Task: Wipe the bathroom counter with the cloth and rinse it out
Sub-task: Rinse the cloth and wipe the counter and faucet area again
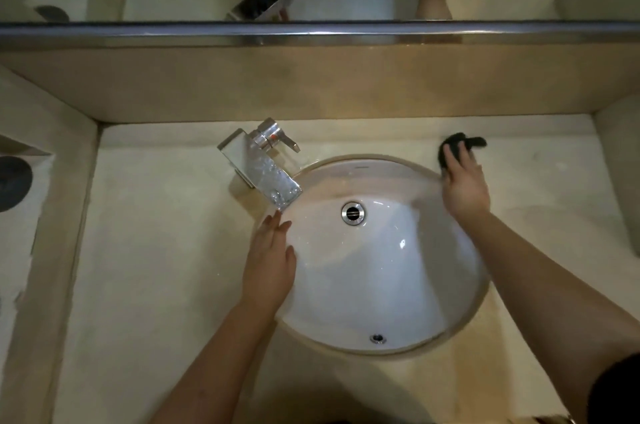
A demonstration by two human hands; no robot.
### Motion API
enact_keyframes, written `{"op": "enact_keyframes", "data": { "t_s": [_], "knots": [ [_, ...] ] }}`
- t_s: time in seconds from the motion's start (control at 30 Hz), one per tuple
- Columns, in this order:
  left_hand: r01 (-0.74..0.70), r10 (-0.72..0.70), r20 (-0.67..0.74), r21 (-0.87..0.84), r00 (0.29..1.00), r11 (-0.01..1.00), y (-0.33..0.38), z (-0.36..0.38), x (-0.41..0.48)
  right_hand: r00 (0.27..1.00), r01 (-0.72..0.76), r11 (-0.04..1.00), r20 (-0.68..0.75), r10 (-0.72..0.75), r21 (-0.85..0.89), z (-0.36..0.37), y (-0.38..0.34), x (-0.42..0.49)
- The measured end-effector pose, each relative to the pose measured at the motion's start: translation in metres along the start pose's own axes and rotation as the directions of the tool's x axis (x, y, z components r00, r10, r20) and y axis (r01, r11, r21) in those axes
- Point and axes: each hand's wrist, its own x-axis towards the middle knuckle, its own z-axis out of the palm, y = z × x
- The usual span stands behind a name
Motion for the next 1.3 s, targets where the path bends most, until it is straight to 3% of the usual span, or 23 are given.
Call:
{"op": "enact_keyframes", "data": {
  "t_s": [0.1,0.2,0.3,0.43,0.6,0.73,0.83,0.9,0.97,1.1,1.23,1.3],
  "knots": [
    [0.012,-0.012,0.014,0.009,1.0,1.0,-0.004,0.002,-0.004,0.977,-0.207,0.978,-0.049,0.208,0.013,-0.017,0.05,-0.023],
    [0.009,-0.009,0.007,0.032,1.0,0.999,-0.008,0.002,-0.011,0.965,-0.255,0.967,-0.057,0.256,0.021,-0.012,0.049,-0.033],
    [0.011,-0.011,0.003,0.022,1.0,1.0,-0.011,0.0,-0.017,0.993,-0.111,0.991,-0.025,0.113,0.072,-0.002,0.014,-0.036],
    [0.044,-0.043,-0.011,0.016,0.999,0.999,-0.022,-0.006,-0.027,0.964,0.247,0.963,0.074,-0.256,0.112,0.019,-0.051,-0.051],
    [0.153,-0.152,-0.075,0.011,0.986,0.988,-0.047,-0.025,-0.05,0.821,0.55,0.809,0.044,-0.569,0.21,0.059,-0.145,-0.123],
    [0.22,-0.213,-0.136,0.034,0.967,0.975,-0.079,-0.035,-0.069,0.569,0.807,0.565,0.033,-0.822,0.168,0.081,-0.212,-0.161],
    [0.278,-0.267,-0.145,0.058,0.953,0.959,-0.101,-0.037,-0.079,0.44,0.884,0.446,0.073,-0.895,0.142,0.098,-0.24,-0.163],
    [0.276,-0.261,-0.16,0.08,0.952,0.958,-0.112,-0.037,-0.082,0.42,0.89,0.439,0.155,-0.894,0.119,0.108,-0.251,-0.158],
    [0.252,-0.233,-0.169,0.097,0.958,0.963,-0.12,-0.034,-0.083,0.484,0.856,0.508,0.199,-0.852,0.094,0.113,-0.256,-0.151],
    [0.181,-0.161,-0.216,0.08,0.963,0.98,-0.131,-0.025,-0.087,0.698,0.709,0.704,0.196,-0.689,-0.051,0.101,-0.255,-0.117],
    [0.165,-0.137,-0.242,0.1,0.961,0.981,-0.134,-0.022,-0.085,0.778,0.627,0.774,0.098,-0.62,-0.083,0.093,-0.236,-0.086],
    [0.168,-0.139,-0.247,0.103,0.959,0.98,-0.134,-0.022,-0.085,0.873,0.483,0.873,0.106,-0.475,-0.063,0.091,-0.23,-0.079]
  ]
}}
